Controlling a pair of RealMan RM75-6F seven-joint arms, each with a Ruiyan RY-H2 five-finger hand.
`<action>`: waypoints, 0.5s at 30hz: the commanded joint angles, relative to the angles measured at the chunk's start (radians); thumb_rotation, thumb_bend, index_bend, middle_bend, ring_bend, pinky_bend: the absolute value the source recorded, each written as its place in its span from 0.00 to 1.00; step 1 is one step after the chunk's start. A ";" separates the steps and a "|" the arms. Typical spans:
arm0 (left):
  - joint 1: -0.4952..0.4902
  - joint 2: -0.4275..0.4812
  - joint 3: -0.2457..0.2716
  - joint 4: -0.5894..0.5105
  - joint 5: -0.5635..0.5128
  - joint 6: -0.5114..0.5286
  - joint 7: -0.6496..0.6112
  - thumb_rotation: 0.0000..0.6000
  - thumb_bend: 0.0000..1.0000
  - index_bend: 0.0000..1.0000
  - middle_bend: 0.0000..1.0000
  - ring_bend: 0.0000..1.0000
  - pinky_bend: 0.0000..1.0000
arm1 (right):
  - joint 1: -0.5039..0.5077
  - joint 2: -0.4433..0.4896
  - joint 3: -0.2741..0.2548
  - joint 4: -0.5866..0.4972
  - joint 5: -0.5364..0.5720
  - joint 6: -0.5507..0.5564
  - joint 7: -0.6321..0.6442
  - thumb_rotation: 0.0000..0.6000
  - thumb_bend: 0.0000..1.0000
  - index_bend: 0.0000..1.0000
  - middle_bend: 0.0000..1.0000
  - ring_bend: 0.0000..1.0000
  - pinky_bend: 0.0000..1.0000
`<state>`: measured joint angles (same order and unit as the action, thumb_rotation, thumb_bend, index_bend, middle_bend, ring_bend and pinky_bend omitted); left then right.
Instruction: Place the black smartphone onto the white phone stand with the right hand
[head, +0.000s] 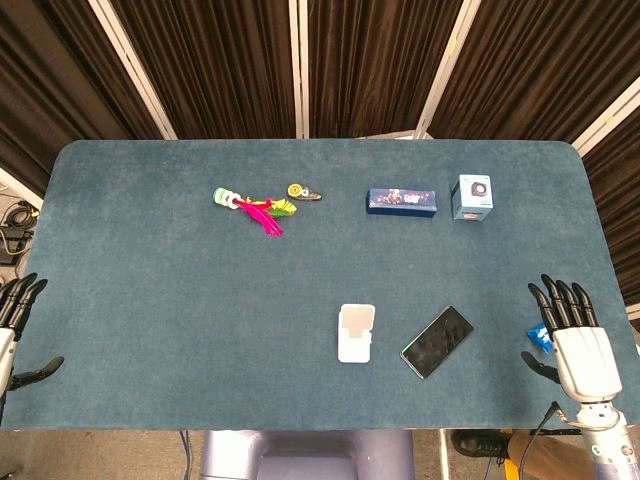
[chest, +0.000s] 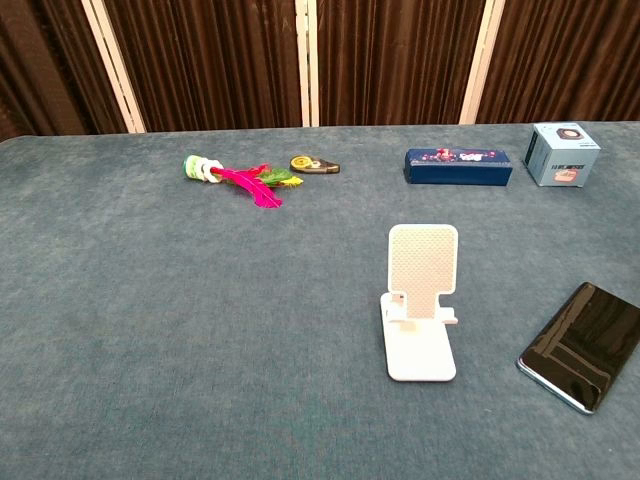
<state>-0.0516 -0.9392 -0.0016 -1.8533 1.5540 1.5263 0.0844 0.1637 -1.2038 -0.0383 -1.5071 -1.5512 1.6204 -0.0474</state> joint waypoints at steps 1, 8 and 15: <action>-0.001 -0.001 0.000 0.002 -0.002 -0.004 0.002 1.00 0.00 0.00 0.00 0.00 0.00 | 0.002 0.002 0.000 0.007 -0.007 -0.019 0.011 1.00 0.00 0.00 0.00 0.00 0.00; -0.007 -0.005 -0.003 -0.001 -0.007 -0.015 0.011 1.00 0.00 0.00 0.00 0.00 0.00 | 0.098 0.048 -0.067 0.125 -0.146 -0.184 0.172 1.00 0.00 0.00 0.00 0.00 0.00; -0.022 -0.022 -0.008 0.000 -0.028 -0.047 0.044 1.00 0.00 0.00 0.00 0.00 0.00 | 0.217 0.013 -0.112 0.390 -0.299 -0.280 0.273 1.00 0.00 0.01 0.08 0.00 0.00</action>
<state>-0.0701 -0.9572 -0.0083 -1.8538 1.5326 1.4850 0.1224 0.3109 -1.1726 -0.1166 -1.2433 -1.7634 1.3981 0.1729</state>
